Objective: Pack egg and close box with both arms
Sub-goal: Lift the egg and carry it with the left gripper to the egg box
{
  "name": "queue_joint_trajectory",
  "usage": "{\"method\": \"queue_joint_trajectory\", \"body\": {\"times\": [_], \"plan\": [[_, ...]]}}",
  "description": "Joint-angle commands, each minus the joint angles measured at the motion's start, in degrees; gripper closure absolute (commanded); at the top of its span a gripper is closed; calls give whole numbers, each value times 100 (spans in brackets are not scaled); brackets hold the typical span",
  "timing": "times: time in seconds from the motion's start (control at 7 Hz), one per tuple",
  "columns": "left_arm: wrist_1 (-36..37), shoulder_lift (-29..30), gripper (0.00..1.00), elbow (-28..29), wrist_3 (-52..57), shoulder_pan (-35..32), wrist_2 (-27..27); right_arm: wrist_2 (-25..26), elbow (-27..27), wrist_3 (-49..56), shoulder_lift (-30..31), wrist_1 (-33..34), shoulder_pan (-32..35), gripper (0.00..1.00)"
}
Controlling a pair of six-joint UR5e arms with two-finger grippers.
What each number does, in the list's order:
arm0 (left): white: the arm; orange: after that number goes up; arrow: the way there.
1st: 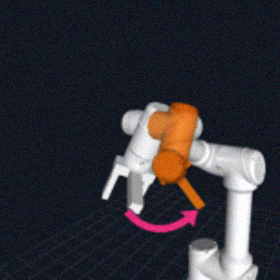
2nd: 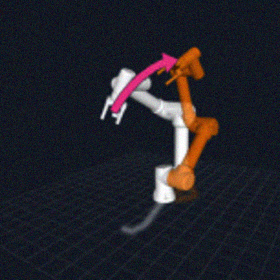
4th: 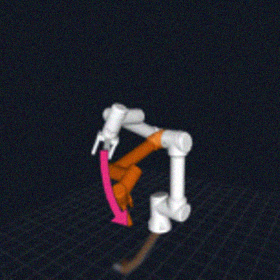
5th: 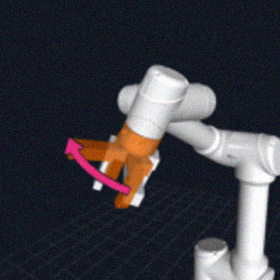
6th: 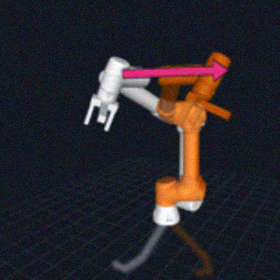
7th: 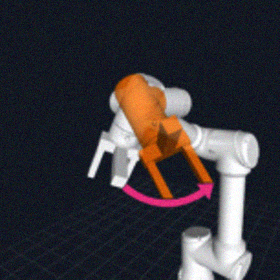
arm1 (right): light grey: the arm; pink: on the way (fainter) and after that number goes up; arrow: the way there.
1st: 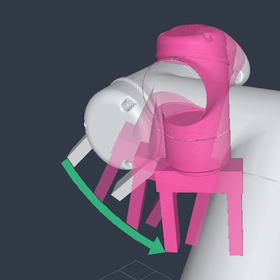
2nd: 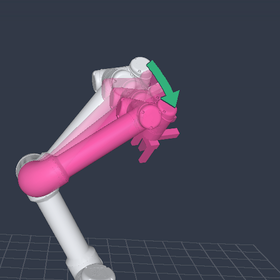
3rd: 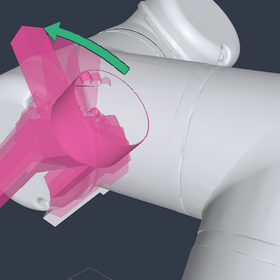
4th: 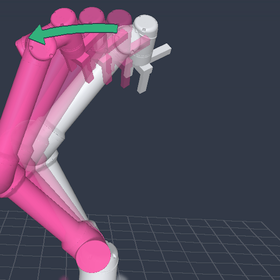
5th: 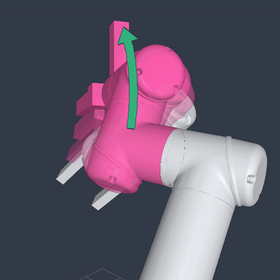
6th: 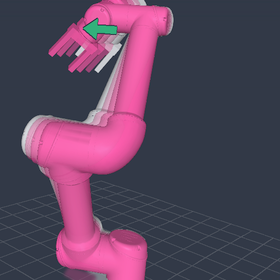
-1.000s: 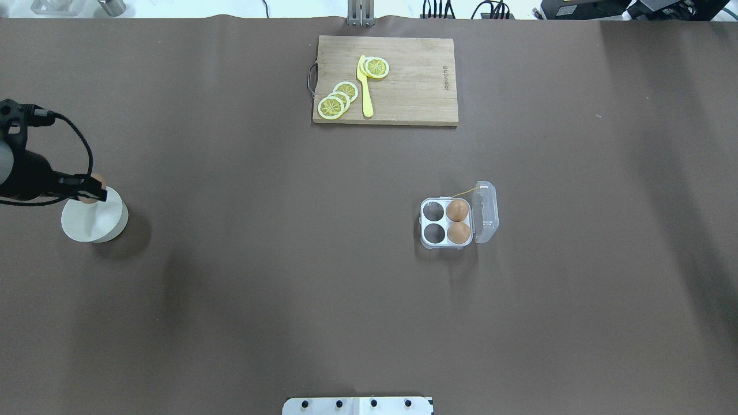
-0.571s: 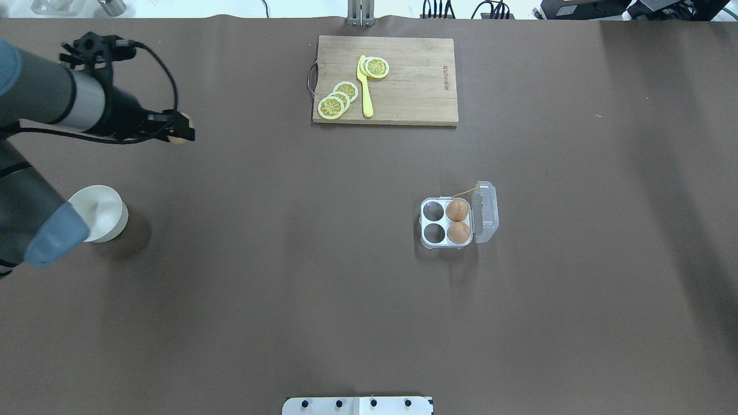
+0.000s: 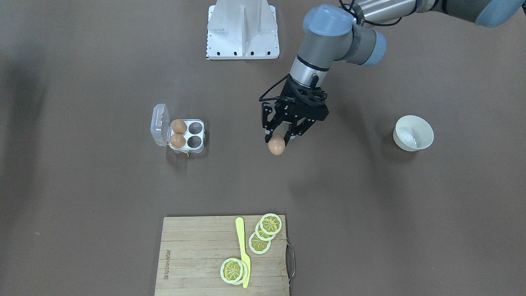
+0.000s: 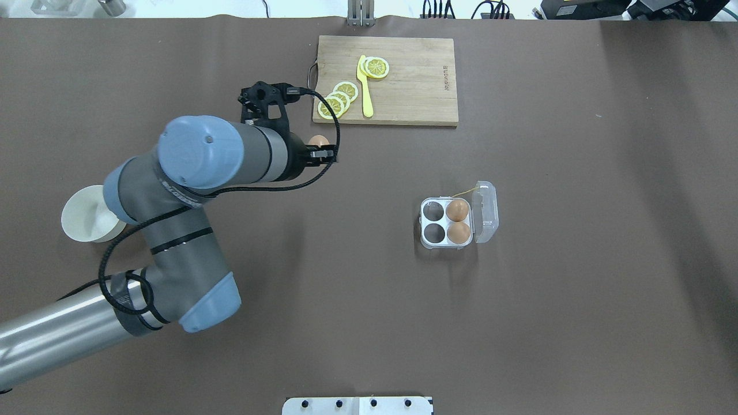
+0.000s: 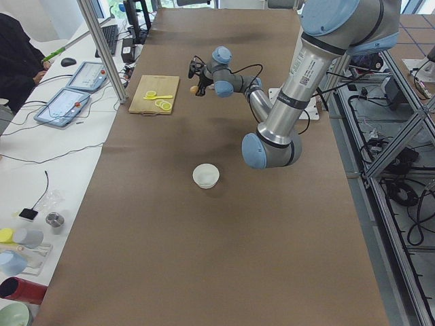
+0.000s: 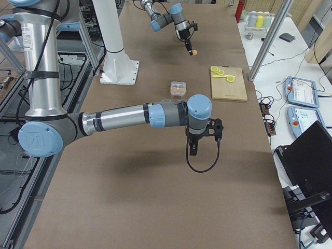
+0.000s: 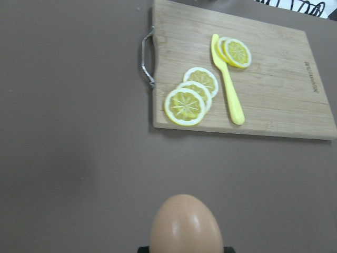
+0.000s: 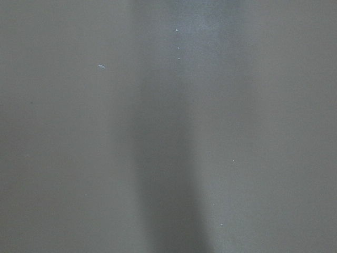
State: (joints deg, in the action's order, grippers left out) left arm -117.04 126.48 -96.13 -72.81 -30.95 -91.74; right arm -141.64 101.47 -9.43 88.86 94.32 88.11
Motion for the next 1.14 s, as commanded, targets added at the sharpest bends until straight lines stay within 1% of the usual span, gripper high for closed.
{"method": "queue_joint_trajectory", "body": {"times": [0.0,0.14,0.29,0.43,0.57,0.71,1.0], "plan": [[-151,550,100,460,-233,596,1021,-12,171,-6,43,24,-4,0],[-457,1031,100,1098,-251,773,1314,-47,180,-6,43,33,-4,0],[-843,1323,100,1549,-259,1001,1787,-291,162,-6,17,33,-109,0],[-1064,1483,100,1892,-251,1116,1870,-320,145,3,8,16,-145,0],[-1075,1728,100,2209,-259,1344,2323,-337,145,3,8,16,-145,0],[-1102,1896,100,2430,-260,1433,2502,-346,179,-6,8,42,-145,0],[-1102,1968,100,2555,-251,1512,2521,-355,180,-15,-9,60,-145,0]]}}
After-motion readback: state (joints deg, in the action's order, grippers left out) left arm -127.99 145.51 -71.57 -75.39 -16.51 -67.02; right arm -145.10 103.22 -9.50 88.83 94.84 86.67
